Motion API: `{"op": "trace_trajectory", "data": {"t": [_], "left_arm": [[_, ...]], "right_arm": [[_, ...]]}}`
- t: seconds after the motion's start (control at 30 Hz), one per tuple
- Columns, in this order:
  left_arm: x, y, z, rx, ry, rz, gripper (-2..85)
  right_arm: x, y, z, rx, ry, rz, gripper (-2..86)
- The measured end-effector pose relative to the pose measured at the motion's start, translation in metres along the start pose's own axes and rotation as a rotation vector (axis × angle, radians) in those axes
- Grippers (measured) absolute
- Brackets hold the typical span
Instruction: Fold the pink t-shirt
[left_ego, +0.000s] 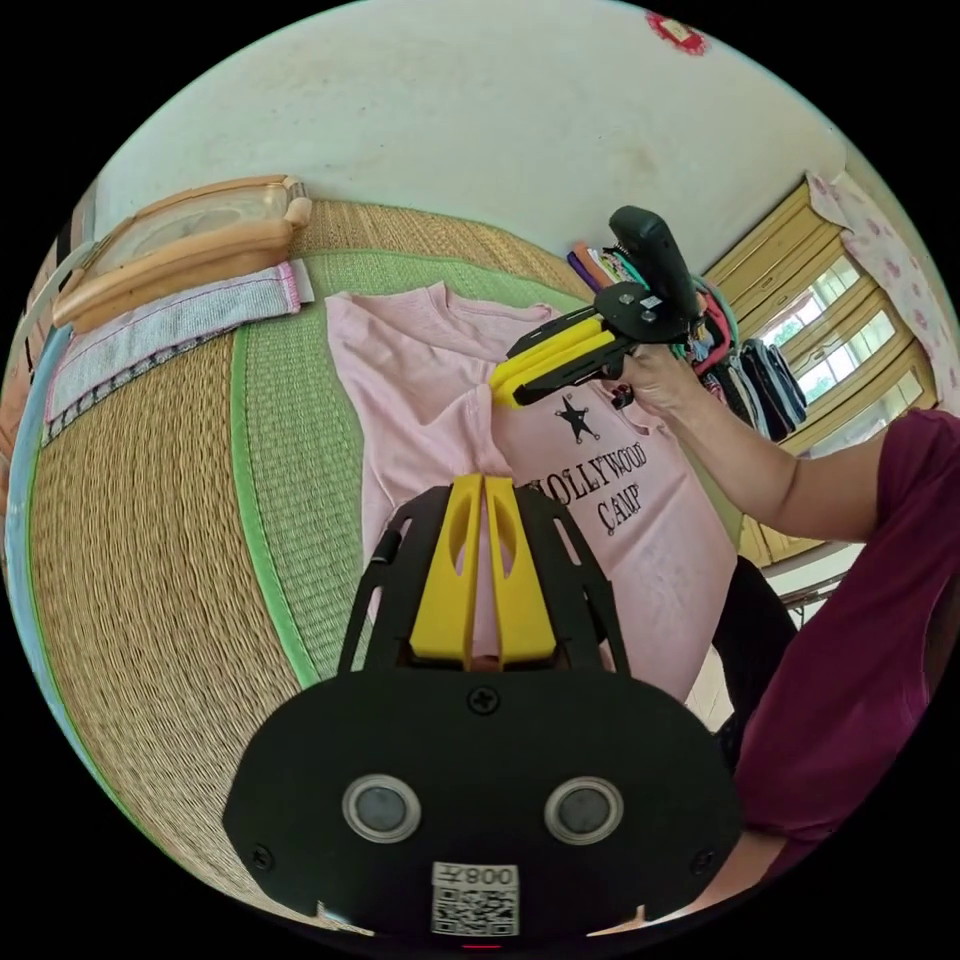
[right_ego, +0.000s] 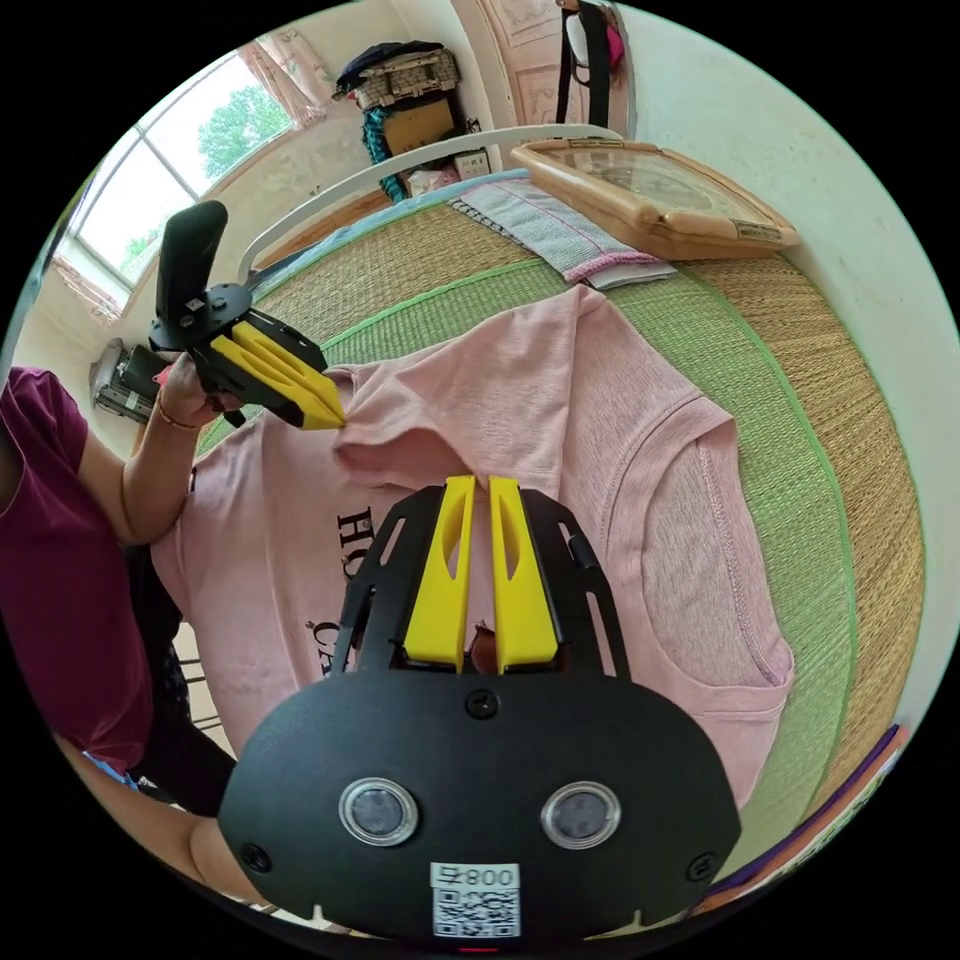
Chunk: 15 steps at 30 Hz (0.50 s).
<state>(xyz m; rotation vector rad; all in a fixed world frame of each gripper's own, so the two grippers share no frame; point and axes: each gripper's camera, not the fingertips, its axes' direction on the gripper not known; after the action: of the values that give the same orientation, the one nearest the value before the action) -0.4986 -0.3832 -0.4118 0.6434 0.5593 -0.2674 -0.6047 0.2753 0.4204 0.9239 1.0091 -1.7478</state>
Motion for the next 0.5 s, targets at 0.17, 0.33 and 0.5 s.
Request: {"op": "trace_trajectory", "data": {"t": [0.17,0.33,0.5], "left_arm": [[-0.011,-0.001,0.014,-0.126,-0.008,-0.017,0.3],[-0.014,-0.005,0.018,-0.15,0.022,0.0,0.4],[-0.025,-0.004,0.014,-0.123,0.055,-0.02,0.5]], "right_arm": [[0.029,0.022,-0.002,0.031,-0.116,0.085,6.2],[0.05,0.041,-0.02,0.11,-0.14,0.169,7.6],[0.075,0.021,-0.031,0.236,-0.186,0.203,7.3]]}}
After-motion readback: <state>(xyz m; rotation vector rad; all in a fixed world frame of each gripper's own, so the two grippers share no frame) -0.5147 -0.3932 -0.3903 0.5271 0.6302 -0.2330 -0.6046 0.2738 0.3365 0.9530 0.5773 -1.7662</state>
